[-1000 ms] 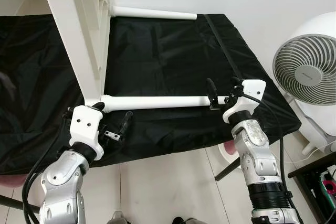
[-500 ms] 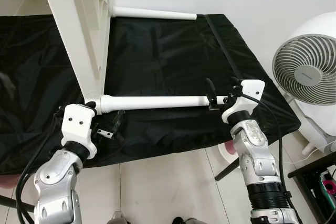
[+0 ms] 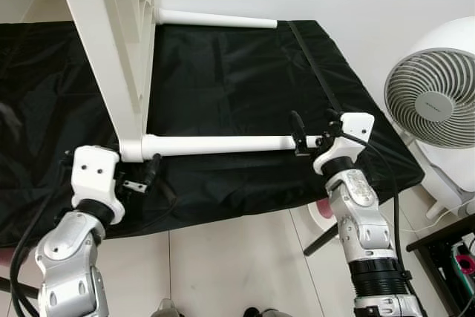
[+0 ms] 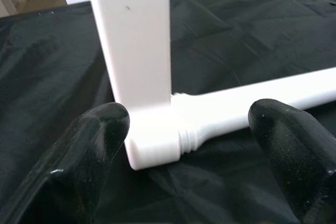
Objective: Building children table
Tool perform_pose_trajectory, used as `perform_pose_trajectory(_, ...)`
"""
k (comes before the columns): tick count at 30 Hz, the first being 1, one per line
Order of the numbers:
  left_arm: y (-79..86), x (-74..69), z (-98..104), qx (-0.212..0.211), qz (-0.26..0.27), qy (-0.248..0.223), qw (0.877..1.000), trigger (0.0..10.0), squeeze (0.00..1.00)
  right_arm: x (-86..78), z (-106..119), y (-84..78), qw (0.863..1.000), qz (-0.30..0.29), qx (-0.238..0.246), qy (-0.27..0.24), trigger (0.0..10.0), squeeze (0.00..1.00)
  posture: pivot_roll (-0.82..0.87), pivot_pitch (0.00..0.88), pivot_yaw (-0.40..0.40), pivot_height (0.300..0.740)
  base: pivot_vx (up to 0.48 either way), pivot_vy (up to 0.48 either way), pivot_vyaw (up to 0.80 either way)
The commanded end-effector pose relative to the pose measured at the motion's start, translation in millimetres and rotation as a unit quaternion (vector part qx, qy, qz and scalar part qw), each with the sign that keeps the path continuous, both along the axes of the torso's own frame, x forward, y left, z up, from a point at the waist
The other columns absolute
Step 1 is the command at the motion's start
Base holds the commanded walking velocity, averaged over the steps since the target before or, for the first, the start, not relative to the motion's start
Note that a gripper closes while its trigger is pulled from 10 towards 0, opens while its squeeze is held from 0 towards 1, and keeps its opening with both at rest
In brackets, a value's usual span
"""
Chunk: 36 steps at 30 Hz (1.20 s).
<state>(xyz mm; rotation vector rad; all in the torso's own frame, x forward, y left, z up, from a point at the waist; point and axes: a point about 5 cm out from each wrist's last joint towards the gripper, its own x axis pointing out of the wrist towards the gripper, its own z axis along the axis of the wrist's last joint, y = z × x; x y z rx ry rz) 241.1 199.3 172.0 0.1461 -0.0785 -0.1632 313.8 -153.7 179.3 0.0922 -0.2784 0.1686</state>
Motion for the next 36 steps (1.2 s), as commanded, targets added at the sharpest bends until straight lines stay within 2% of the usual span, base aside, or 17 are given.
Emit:
perform_pose_trajectory(1, -5.1, -1.9, -9, -0.145, 0.294, -0.014, 0.945, 10.0, 0.0, -0.6, 2, -0.3, 1.0, -0.004, -0.001, -0.007, 10.0, 0.0, 0.18, 0.103, -0.051, 0.74, 0.0, 0.0, 0.0)
perform_pose_trajectory(18, 5.5, -5.1, -8, -0.151, 0.345, -0.008, 0.926, 10.0, 0.0, -1.1, 2, -0.2, 1.0, -0.006, 0.001, -0.008, 10.0, 0.0, 0.18, 0.107, -0.05, 0.74, 0.0, 0.0, 0.0)
perform_pose_trajectory(24, 5.2, -4.6, -9, -0.152, 0.347, -0.004, 0.925, 10.0, 0.0, -1.3, 2, -0.1, 1.0, -0.006, 0.002, -0.007, 10.0, 0.0, 0.18, 0.109, -0.05, 0.74, 0.0, 0.0, 0.0)
perform_pose_trajectory(27, 4.3, -3.7, -7, -0.146, 0.34, -0.009, 0.929, 10.0, 0.0, -1.2, 2, -0.2, 1.0, -0.006, 0.002, -0.007, 10.0, 0.0, 0.18, 0.109, -0.052, 0.74, 0.0, 0.0, 0.0)
perform_pose_trajectory(28, -5.6, 2.1, -7, -0.158, 0.278, 0.0, 0.948, 10.0, 0.0, -1.2, 2, -0.4, 1.0, -0.006, 0.001, -0.007, 10.0, 0.0, 0.18, 0.109, -0.055, 0.74, 0.0, 0.0, 0.0)
perform_pose_trajectory(29, -5.6, 2.1, -7, -0.158, 0.278, 0.0, 0.948, 10.0, 0.0, -1.2, 2, -0.4, 1.0, -0.006, 0.001, -0.007, 10.0, 0.0, 0.18, 0.109, -0.055, 0.74, 0.0, 0.0, 0.0)
perform_pose_trajectory(31, -23.4, 7.5, -1, -0.169, 0.164, -0.007, 0.972, 10.0, 0.0, -1.2, 2, -0.8, 1.0, -0.004, -0.002, -0.007, 10.0, 0.0, 0.19, 0.109, -0.058, 0.74, 0.0, 0.0, 0.0)
perform_pose_trajectory(32, -29.8, 8.3, 2, -0.177, 0.125, -0.013, 0.976, 10.0, 0.0, -1.0, 2, -1.0, 1.0, -0.003, -0.004, -0.006, 10.0, 0.0, 0.19, 0.109, -0.058, 0.74, 0.0, 0.0, 0.0)
perform_pose_trajectory(36, -31.6, 7.3, 9, -0.162, 0.1, -0.034, 0.981, 10.0, 0.0, -0.3, 1, -2.5, 1.0, -0.001, -0.011, -0.006, 10.0, 0.0, 0.19, 0.108, -0.058, 0.74, 0.0, 0.0, 0.0)
